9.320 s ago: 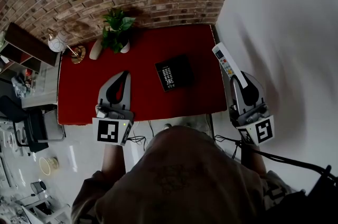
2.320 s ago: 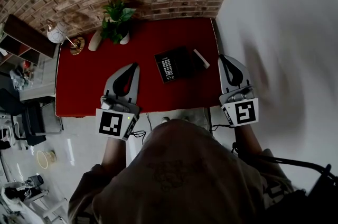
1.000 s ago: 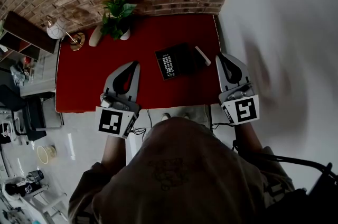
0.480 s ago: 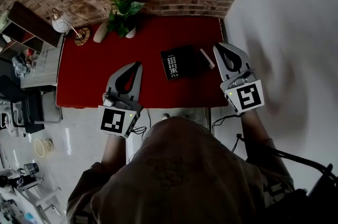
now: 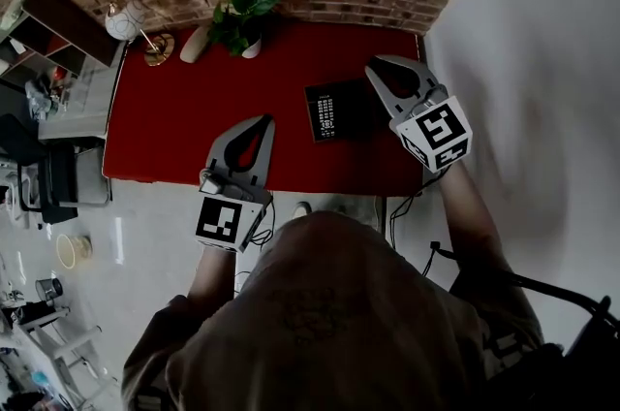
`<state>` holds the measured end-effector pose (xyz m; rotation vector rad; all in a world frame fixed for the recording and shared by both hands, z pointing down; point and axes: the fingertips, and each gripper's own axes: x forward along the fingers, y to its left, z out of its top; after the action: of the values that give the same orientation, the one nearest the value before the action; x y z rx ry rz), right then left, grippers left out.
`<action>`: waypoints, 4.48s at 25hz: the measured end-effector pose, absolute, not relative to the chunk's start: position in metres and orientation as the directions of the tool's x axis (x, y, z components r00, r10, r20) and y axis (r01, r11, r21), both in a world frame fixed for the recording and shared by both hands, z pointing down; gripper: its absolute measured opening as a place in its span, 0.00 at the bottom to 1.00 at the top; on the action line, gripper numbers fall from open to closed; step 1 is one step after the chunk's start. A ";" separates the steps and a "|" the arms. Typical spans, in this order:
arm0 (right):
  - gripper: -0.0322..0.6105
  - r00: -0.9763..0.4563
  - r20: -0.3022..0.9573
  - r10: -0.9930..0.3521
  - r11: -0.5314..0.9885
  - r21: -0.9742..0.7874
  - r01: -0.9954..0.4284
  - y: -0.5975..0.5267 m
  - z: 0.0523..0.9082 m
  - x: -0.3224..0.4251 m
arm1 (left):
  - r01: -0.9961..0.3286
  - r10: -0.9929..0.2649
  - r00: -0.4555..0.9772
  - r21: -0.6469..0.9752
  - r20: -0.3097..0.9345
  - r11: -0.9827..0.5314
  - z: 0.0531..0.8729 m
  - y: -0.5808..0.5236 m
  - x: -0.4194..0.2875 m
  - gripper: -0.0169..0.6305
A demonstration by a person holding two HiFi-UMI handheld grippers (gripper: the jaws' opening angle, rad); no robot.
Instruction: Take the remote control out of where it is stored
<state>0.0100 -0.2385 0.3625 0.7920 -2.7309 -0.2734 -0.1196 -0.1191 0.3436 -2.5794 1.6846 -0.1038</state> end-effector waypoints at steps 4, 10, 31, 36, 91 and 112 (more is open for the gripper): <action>0.20 -0.827 0.271 -0.492 0.867 0.238 -0.438 -0.250 0.385 -0.013 | -0.923 -0.926 0.376 -0.071 0.027 -0.377 0.347 -0.118 -0.128 0.04; 0.35 -0.825 0.418 -0.379 0.925 0.172 -0.338 -0.269 0.443 -0.042 | -0.936 -0.939 0.342 -0.072 0.035 -0.343 0.350 -0.121 -0.140 0.04; 0.44 -0.608 0.790 -0.083 0.984 -0.032 -0.175 -0.283 0.645 -0.072 | -0.965 -0.963 0.257 -0.023 0.074 -0.260 0.367 -0.131 -0.181 0.04; 0.44 -0.566 0.824 -0.025 0.982 -0.086 -0.169 -0.275 0.668 -0.071 | -0.966 -0.963 0.255 -0.030 0.088 -0.258 0.371 -0.130 -0.187 0.04; 0.24 -0.521 0.853 -0.037 0.985 -0.058 -0.165 -0.233 0.623 -0.052 | -0.952 -0.948 0.295 -0.055 0.117 -0.303 0.384 -0.111 -0.177 0.04; 0.24 -0.742 0.425 -0.518 0.852 0.183 -0.490 -0.255 0.411 0.001 | -0.930 -0.934 0.344 -0.101 0.098 -0.353 0.369 -0.123 -0.168 0.04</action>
<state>0.0009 -0.2553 0.4109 0.7414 -2.5583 -0.0813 -0.1675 -0.1233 0.3688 -2.5524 1.7712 -0.2161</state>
